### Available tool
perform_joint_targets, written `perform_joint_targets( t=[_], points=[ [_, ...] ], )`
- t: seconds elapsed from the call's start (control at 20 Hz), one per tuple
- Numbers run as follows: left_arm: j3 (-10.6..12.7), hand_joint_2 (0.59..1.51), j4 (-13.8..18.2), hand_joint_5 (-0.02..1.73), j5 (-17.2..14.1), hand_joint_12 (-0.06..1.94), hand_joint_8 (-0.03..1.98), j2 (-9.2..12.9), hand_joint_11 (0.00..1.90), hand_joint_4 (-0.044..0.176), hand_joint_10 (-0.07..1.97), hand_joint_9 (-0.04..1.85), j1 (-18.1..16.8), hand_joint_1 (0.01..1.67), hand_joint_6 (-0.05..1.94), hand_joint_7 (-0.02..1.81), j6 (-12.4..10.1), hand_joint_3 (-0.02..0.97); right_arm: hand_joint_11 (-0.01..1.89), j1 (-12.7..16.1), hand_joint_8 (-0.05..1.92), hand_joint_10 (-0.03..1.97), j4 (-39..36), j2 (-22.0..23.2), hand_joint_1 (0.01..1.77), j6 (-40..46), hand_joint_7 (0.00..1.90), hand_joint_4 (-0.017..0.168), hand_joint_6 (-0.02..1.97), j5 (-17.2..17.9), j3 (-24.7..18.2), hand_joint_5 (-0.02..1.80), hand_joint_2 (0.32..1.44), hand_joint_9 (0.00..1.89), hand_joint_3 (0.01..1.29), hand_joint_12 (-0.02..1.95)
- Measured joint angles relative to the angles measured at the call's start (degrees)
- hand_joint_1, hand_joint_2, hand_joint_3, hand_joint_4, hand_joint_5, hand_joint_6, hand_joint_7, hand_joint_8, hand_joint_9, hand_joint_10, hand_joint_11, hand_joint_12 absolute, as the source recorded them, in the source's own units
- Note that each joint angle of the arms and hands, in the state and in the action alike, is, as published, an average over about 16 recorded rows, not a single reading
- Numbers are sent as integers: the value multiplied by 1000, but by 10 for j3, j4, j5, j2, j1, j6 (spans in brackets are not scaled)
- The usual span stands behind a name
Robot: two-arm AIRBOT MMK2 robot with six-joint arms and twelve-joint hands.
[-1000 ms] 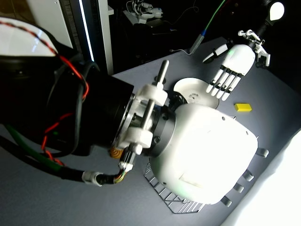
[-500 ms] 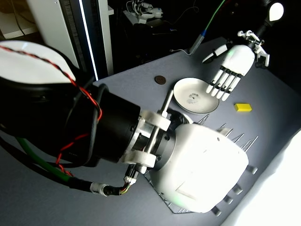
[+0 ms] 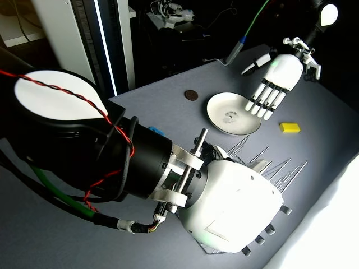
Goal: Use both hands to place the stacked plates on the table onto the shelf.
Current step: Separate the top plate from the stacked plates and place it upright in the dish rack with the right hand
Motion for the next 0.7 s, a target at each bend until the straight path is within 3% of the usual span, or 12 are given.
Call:
perform_joint_targets(
  t=[0.15, 0.35, 0.7],
  points=[
    [0, 1066, 0, 23, 0, -16, -7, 0, 21, 5, 8, 18, 1, 18, 8, 18, 0, 20, 845, -7, 847, 1113, 4, -2, 1373, 0, 1041, -9, 896, -5, 1, 880, 1020, 991, 11, 1311],
    [0, 1067, 0, 23, 1, -16, -7, -1, 20, 5, 8, 17, 2, 18, 8, 19, 0, 20, 802, -14, 793, 902, 6, -3, 1344, 1, 1033, -9, 902, -9, 2, 870, 1035, 986, 11, 1301],
    [0, 1064, 0, 24, 2, -15, -7, -1, 20, 5, 6, 17, 4, 17, 7, 19, 0, 20, 651, -17, 421, 438, 8, -3, 1223, 2, 988, -6, 549, -9, 4, 847, 1065, 947, 11, 1231]
  ],
)
